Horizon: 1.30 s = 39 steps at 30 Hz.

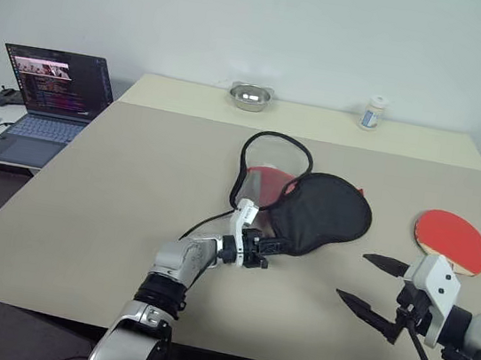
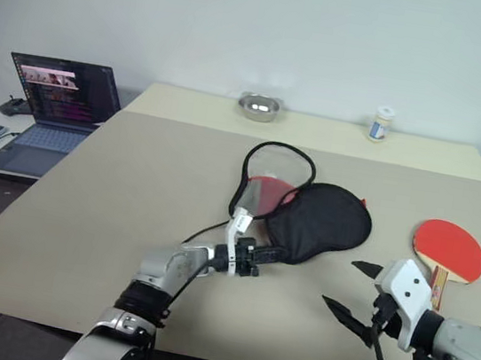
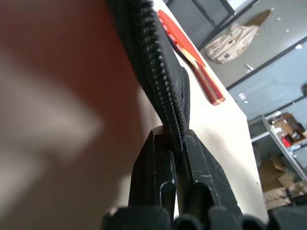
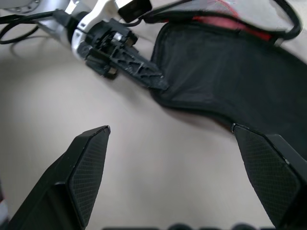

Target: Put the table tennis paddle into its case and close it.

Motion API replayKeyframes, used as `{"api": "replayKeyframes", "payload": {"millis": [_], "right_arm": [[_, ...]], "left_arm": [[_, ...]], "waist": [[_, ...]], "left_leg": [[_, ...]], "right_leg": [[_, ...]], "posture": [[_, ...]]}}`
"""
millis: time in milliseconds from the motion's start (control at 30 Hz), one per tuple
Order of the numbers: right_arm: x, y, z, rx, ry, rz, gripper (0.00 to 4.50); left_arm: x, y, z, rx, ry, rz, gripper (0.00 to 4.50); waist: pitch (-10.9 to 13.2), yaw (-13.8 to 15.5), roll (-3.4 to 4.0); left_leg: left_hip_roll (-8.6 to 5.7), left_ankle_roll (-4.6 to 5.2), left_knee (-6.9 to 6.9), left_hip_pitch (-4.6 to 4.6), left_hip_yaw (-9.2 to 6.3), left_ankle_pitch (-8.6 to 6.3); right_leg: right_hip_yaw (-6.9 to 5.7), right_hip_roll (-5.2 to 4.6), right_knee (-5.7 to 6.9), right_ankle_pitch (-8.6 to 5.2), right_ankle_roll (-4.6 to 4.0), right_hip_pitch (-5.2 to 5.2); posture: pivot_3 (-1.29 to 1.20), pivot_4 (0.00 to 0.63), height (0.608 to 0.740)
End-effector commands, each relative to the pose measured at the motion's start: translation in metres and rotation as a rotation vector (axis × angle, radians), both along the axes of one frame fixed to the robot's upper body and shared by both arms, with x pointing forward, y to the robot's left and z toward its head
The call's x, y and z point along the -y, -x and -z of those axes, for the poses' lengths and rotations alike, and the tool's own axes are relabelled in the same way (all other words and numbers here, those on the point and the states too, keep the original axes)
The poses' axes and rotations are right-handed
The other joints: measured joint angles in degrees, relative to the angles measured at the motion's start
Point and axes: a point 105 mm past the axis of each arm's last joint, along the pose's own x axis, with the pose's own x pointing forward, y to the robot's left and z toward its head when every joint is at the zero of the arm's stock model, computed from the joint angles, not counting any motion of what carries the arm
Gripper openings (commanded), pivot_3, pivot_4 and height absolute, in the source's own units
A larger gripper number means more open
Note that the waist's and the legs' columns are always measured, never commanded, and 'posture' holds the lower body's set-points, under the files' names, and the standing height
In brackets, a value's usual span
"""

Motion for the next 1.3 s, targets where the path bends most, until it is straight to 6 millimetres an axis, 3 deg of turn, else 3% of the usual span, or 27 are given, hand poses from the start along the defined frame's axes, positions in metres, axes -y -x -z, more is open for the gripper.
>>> {"api": "replayKeyframes", "payload": {"millis": [33,67,167,433,533,867,1100,1300], "right_arm": [[0.003,-0.004,-0.011,0.041,-0.024,0.018,4.5],[0.002,-0.006,-0.012,0.037,-0.049,0.029,4.5],[0.002,-0.011,-0.008,-0.036,-0.163,0.108,4.5],[-0.008,-0.034,0.02,-0.24,-0.294,0.316,4.5],[-0.02,-0.04,0.021,-0.237,-0.3,0.313,4.5],[-0.04,-0.063,0.024,-0.234,-0.322,0.321,4.5],[-0.05,-0.074,0.037,-0.31,-0.37,0.339,4.5],[-0.062,-0.093,0.045,-0.336,-0.392,0.355,4.5]], "left_arm": [[0.001,-0.004,-0.004,0.065,-0.016,-0.005,0.54],[0.0,-0.005,-0.003,0.067,-0.02,-0.012,0.69],[-0.001,-0.01,-0.004,0.093,-0.026,-0.037,1.74],[0.004,-0.005,-0.005,0.121,-0.029,0.005,4.46],[-0.008,0.009,-0.007,0.189,-0.06,0.099,4.46],[-0.114,0.005,0.012,0.264,-0.334,-0.019,4.46],[-0.13,0.025,-0.028,0.476,-0.293,0.06,4.46],[-0.128,0.037,-0.058,0.602,-0.267,0.144,4.46]], "waist": [[0.0,0.0,0.01],[0.0,0.0,0.01],[-0.02,0.02,0.04],[-0.15,0.0,0.26],[-0.16,-0.38,0.34],[-0.18,-2.01,0.4],[-0.1,-2.62,0.48],[-0.05,-2.48,0.49]], "left_leg": [[0.0,0.0,0.0,-0.02,-0.05,0.0],[0.0,0.0,0.0,-0.04,-0.1,0.0],[0.0,0.0,0.0,-0.07,-0.22,0.0],[0.01,0.0,0.04,-0.02,-0.33,0.05],[0.03,0.02,0.04,-0.02,-0.33,0.11],[0.1,0.02,-0.11,0.02,-0.32,0.1],[0.12,0.0,-0.16,-0.04,-0.37,0.1],[0.08,-0.03,-0.15,-0.17,-0.41,0.08]], "right_leg": [[-0.04,0.0,0.0,0.0,0.0,0.0],[-0.09,0.0,0.0,0.0,-0.01,0.0],[-0.19,-0.01,-0.01,0.0,-0.02,0.02],[-0.26,-0.04,0.02,0.1,-0.19,0.09],[-0.26,0.0,0.05,0.14,-0.25,0.07],[-0.27,0.06,0.08,0.13,-0.3,0.0],[-0.32,0.01,0.06,0.08,-0.4,-0.05],[-0.37,-0.04,-0.02,0.08,-0.4,-0.09]], "posture": [[0.0,0.15,0.74],[0.0,0.15,0.74],[0.0,0.15,0.74],[0.0,0.15,0.74],[0.0,0.15,0.74],[0.0,0.15,0.74],[0.0,0.15,0.74],[0.0,0.15,0.74]]}}
